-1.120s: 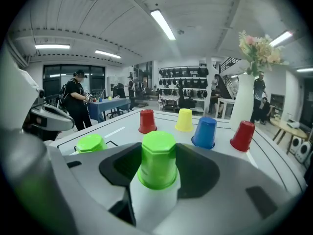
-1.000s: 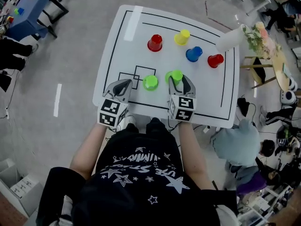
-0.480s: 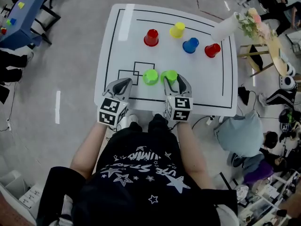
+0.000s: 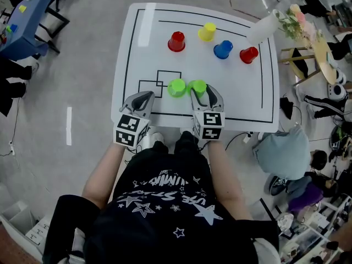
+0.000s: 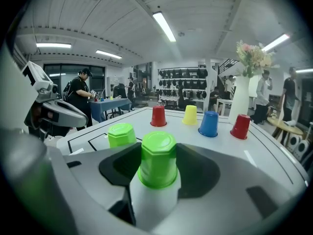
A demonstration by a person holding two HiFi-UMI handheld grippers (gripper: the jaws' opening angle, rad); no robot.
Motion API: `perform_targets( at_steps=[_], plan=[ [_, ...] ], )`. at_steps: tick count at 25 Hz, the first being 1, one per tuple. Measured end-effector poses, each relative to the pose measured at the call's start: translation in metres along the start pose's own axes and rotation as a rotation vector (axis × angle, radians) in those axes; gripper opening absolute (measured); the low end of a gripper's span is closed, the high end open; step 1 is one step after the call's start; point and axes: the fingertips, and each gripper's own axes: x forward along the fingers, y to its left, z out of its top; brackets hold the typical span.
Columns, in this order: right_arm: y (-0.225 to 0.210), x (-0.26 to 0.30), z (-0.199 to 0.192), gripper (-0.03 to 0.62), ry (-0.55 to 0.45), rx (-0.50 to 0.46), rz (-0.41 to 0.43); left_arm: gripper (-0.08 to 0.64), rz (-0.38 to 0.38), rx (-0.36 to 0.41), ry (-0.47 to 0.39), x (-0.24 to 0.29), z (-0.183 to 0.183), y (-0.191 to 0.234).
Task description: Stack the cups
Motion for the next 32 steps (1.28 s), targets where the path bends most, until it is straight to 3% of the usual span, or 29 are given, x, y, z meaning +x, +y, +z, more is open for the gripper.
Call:
perform_targets(
  at_steps=[3,7,22,32],
  plan=[
    [0.002,-0.001,-0.001,0.235,-0.006,0.001,0.002,0.011,-0.001,-0.001,-0.001,0.001,0.000,0.000],
    [0.001,-0.006,0.001,0.298,-0.025,-0.006,0.024,0.011,-0.002,-0.008,-0.007,0.004,0.002,0.000],
    [-0.064,-0.015,0.063,0.299,-0.167,0.022,0.051,0.011,0.095,-0.023,-0.051,0.030,0.037,0.012],
    [-0.147,0.048,0.060,0.288,-0.073,0.053,0.008,0.011,0.231,-0.060,-0.039,0.047,0.048,0.020]
  ],
)
